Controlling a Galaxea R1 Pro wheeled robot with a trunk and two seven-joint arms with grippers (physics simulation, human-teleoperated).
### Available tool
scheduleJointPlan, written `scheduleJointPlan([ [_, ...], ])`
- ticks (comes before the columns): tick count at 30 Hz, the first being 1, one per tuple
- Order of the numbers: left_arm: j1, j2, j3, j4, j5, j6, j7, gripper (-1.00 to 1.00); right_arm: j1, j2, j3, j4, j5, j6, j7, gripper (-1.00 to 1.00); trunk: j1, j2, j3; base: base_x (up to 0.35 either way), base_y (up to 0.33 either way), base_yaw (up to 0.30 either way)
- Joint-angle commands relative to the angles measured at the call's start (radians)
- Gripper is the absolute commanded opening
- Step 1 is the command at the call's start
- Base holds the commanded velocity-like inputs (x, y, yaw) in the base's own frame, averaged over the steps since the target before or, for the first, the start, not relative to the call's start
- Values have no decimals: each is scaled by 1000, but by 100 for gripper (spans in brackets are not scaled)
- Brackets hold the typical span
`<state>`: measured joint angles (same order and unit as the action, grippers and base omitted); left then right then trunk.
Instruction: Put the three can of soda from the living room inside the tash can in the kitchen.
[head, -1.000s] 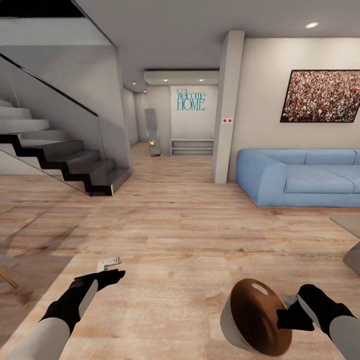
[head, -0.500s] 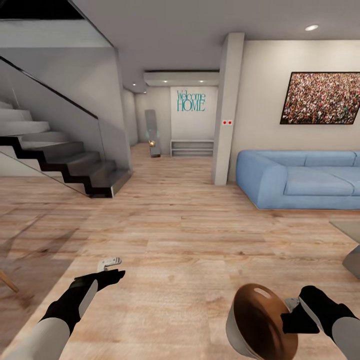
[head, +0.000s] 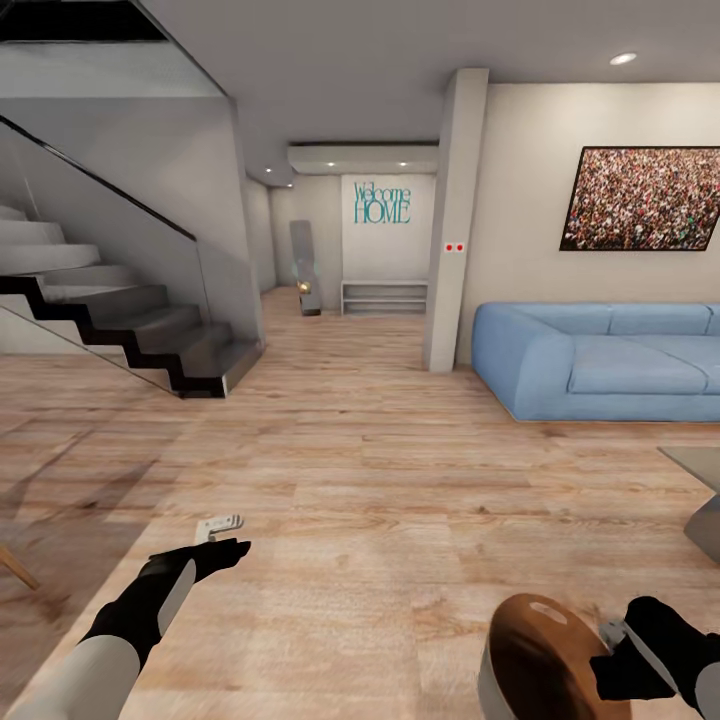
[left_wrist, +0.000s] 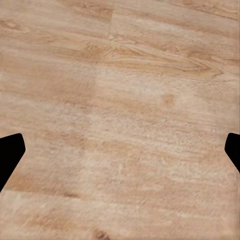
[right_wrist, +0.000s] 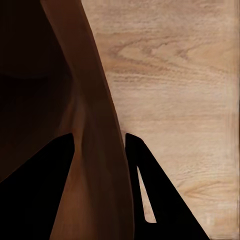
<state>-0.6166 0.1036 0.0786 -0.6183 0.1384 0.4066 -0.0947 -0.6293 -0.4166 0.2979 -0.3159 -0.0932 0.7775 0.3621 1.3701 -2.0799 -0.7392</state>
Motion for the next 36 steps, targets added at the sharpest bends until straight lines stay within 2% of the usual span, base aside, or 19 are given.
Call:
scheduleJointPlan([
  [1, 0, 0, 0, 0, 0, 0, 0, 100, 2, 0, 3, -1, -17, 2, 0, -100, 0, 0, 0, 0, 0, 0],
  [4, 1, 0, 0, 0, 0, -6, 0, 100, 10, 0, 28, -1, -17, 3, -1, -100, 0, 0, 0, 0, 0, 0],
  [10, 1, 0, 0, -1, -1, -15, -1, 100, 11, 6, 31, -2, -19, 3, -3, -100, 0, 0, 0, 0, 0, 0],
  [11, 2, 0, 0, -1, -1, -33, -1, 100, 11, 16, 31, -1, -21, 3, -5, -100, 0, 0, 0, 0, 0, 0],
  [16, 3, 0, -6, -1, -2, -75, -2, 100, 11, 28, 31, 0, -23, 3, -6, -100, 0, 0, 0, -18, 0, 0],
  [21, 3, -1, -26, 0, -3, -90, -2, 100, 11, 32, 29, 1, -27, 1, -6, -100, 0, 0, 0, -224, 0, 0],
  [30, 3, -1, -31, 0, -3, -92, -2, 100, 11, 33, 28, 1, -30, 0, -6, -100, 0, 0, 0, -293, 0, 0],
  [36, 3, -1, -31, 0, -1, -93, -2, 100, 11, 32, 21, 6, -35, -2, -6, -100, 0, 0, 0, -93, 0, -65],
])
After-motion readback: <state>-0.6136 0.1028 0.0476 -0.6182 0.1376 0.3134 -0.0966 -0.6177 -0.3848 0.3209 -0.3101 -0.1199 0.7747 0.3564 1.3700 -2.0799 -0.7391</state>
